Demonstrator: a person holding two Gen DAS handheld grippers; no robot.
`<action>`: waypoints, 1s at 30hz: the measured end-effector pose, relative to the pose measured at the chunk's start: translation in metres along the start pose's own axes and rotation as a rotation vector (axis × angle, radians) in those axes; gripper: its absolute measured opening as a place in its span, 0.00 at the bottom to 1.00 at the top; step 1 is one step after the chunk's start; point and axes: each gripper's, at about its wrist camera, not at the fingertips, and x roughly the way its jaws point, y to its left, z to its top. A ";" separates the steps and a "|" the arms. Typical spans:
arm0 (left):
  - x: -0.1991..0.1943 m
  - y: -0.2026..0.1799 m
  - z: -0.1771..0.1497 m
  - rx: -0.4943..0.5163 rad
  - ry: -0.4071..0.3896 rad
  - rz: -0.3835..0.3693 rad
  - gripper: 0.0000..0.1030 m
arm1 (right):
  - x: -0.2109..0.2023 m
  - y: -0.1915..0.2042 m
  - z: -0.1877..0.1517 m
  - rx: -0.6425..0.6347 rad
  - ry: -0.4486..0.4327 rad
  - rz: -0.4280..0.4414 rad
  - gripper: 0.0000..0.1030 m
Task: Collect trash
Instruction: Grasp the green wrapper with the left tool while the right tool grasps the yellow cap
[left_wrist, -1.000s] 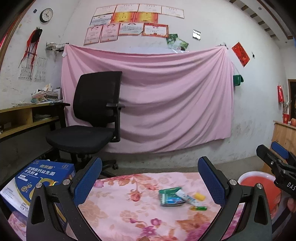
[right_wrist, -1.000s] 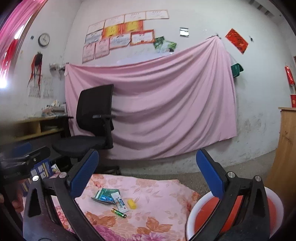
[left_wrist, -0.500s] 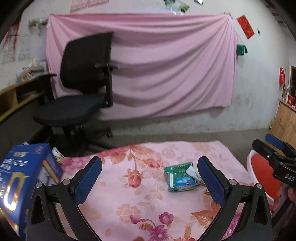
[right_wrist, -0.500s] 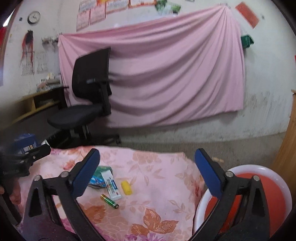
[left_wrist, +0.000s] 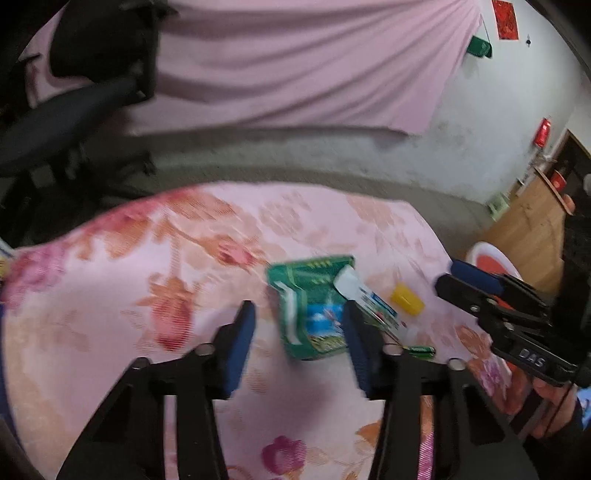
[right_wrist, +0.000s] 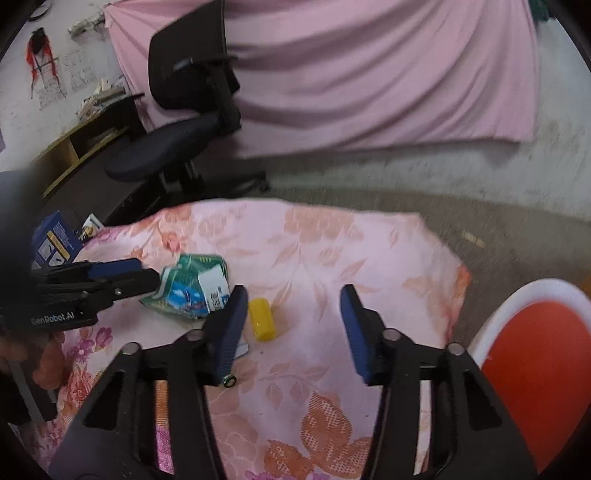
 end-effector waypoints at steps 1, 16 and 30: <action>0.005 -0.001 0.000 0.005 0.024 -0.002 0.29 | 0.005 0.000 0.000 0.000 0.027 0.016 0.68; 0.008 -0.004 0.002 -0.014 0.060 -0.059 0.03 | 0.029 0.008 -0.005 -0.057 0.186 0.058 0.38; -0.066 -0.044 -0.036 0.084 -0.248 0.054 0.00 | -0.021 0.024 -0.007 -0.122 -0.070 0.043 0.36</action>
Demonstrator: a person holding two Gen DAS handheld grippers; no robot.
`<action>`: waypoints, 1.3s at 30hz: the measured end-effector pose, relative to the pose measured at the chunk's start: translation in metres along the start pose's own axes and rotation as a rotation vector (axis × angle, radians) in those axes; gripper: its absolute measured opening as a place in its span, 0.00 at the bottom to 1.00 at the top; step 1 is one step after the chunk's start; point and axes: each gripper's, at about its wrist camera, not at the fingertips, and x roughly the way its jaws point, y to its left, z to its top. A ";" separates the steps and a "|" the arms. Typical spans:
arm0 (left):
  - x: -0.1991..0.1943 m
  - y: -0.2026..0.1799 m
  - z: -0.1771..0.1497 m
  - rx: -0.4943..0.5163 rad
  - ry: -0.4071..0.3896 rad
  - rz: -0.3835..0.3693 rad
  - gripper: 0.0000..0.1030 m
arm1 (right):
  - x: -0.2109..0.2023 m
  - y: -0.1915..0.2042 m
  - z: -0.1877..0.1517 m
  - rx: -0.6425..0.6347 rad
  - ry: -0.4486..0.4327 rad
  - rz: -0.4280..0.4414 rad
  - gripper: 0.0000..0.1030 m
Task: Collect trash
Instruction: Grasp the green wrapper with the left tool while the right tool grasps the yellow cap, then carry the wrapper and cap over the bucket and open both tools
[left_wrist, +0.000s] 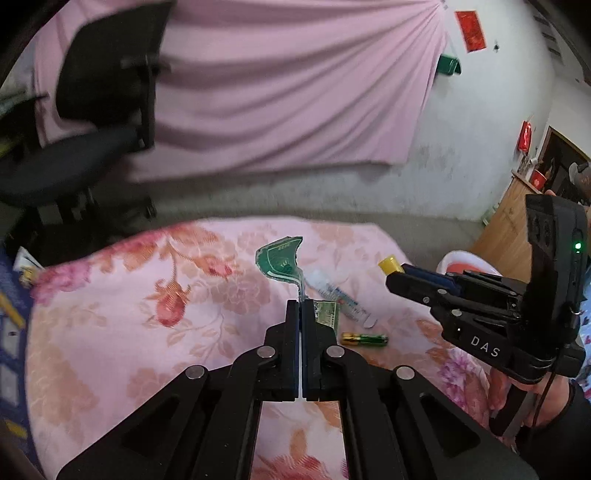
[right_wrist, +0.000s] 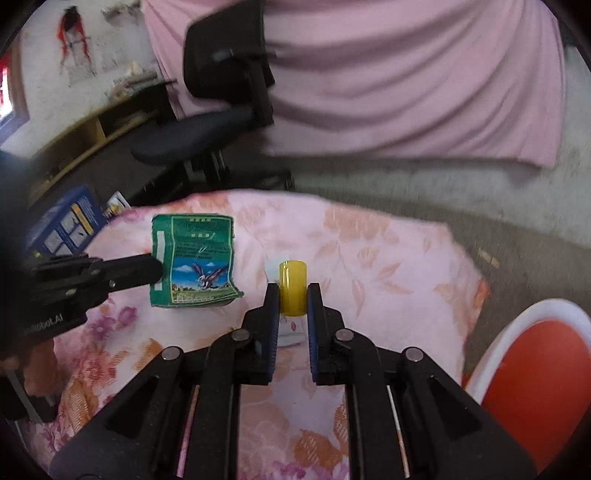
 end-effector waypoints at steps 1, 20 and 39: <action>-0.007 -0.005 -0.001 0.017 -0.029 0.013 0.00 | -0.009 0.003 -0.001 -0.010 -0.040 -0.011 0.36; -0.084 -0.142 0.015 0.262 -0.499 -0.028 0.00 | -0.169 -0.009 -0.024 0.027 -0.681 -0.282 0.36; -0.022 -0.263 -0.002 0.289 -0.284 -0.238 0.00 | -0.211 -0.095 -0.081 0.246 -0.516 -0.471 0.36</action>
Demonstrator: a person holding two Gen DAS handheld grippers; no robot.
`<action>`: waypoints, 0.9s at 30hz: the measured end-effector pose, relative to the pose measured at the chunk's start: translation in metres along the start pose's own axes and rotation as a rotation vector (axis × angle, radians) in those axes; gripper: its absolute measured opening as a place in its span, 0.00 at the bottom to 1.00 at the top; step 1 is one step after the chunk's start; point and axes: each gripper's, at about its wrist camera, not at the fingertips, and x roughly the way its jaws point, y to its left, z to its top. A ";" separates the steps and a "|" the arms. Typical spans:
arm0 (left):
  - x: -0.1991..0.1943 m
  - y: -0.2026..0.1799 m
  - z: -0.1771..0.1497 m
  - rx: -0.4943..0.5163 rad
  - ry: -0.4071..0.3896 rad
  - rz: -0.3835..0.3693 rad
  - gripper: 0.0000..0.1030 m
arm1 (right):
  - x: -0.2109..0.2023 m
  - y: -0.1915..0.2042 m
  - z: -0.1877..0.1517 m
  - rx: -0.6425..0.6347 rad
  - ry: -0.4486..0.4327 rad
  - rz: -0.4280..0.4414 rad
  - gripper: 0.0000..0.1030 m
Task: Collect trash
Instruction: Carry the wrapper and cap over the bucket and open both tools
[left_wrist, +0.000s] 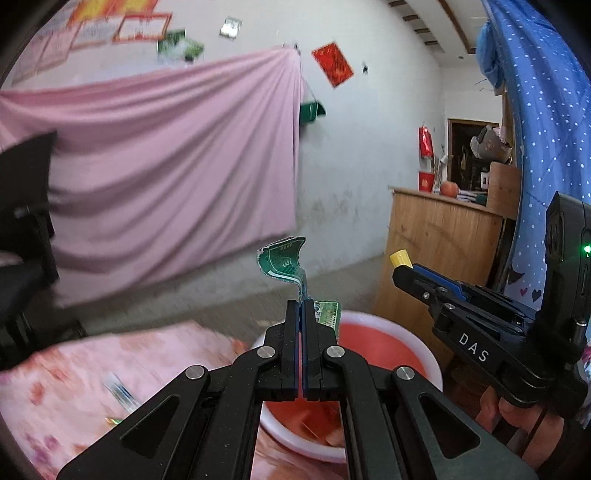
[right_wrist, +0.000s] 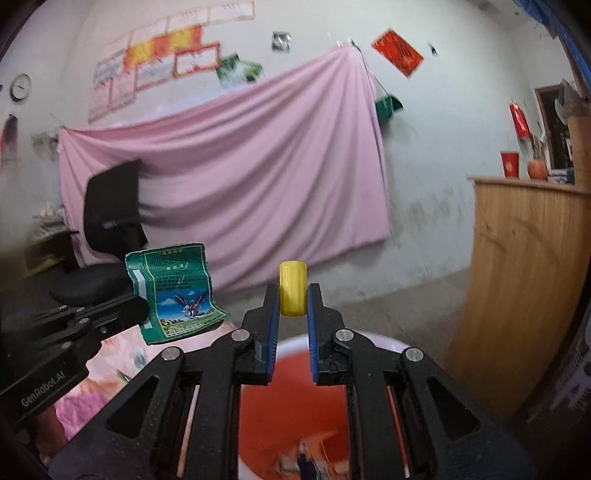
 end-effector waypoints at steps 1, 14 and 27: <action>0.007 -0.001 -0.001 -0.015 0.026 -0.006 0.00 | 0.003 -0.004 -0.003 0.006 0.025 -0.005 0.36; 0.039 0.021 -0.003 -0.145 0.235 -0.066 0.00 | 0.033 -0.025 -0.027 0.055 0.228 -0.007 0.37; 0.039 0.048 -0.001 -0.227 0.280 -0.056 0.15 | 0.039 -0.018 -0.029 0.042 0.262 0.008 0.42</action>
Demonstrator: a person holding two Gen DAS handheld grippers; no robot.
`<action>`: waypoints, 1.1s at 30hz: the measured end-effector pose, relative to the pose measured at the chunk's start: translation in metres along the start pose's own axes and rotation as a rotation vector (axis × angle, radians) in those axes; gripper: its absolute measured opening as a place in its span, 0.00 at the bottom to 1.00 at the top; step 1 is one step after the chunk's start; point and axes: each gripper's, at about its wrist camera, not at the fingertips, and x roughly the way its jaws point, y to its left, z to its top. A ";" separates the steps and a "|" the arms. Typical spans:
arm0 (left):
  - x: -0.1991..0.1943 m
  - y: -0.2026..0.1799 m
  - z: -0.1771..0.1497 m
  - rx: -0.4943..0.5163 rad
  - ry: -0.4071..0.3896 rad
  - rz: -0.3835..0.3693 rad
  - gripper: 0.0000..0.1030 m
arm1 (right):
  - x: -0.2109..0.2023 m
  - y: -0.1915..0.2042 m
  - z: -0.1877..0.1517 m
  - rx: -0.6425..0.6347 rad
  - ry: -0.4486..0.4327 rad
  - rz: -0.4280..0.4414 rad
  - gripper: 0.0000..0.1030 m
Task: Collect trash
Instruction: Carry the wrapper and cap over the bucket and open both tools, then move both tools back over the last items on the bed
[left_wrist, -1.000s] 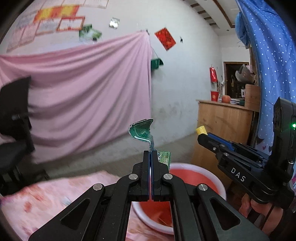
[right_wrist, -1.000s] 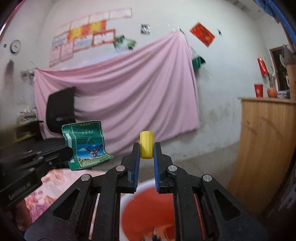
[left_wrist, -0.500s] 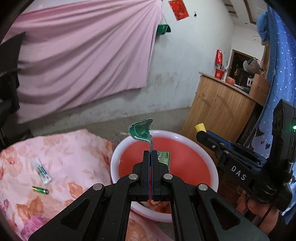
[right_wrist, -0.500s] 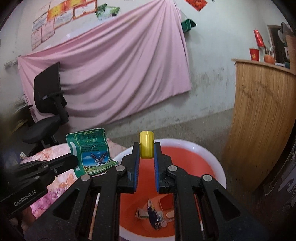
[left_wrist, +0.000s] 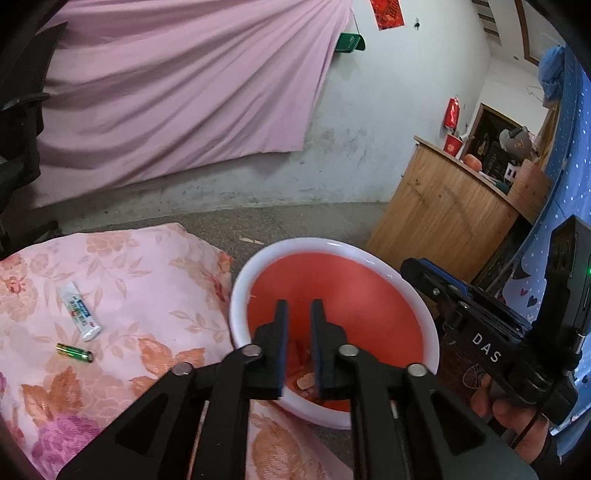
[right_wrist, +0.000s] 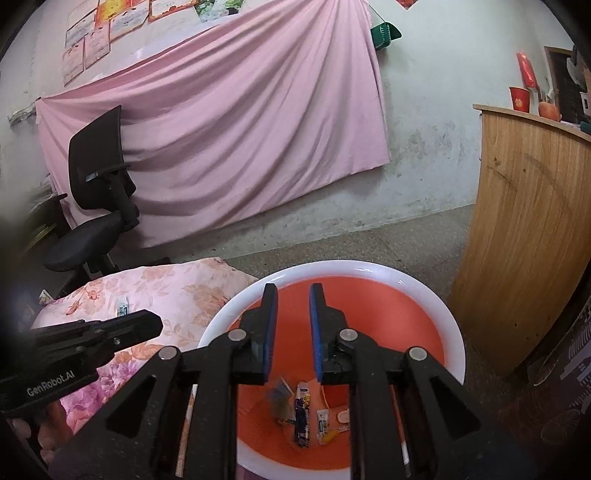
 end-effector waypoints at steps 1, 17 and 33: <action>-0.004 0.003 0.001 -0.006 -0.015 0.008 0.17 | 0.000 0.000 0.000 0.000 -0.003 0.003 0.47; -0.093 0.053 0.000 -0.026 -0.312 0.236 0.87 | -0.022 0.036 0.017 -0.006 -0.192 0.054 0.95; -0.155 0.093 -0.030 0.050 -0.528 0.387 0.97 | -0.045 0.106 0.021 -0.125 -0.464 0.192 1.00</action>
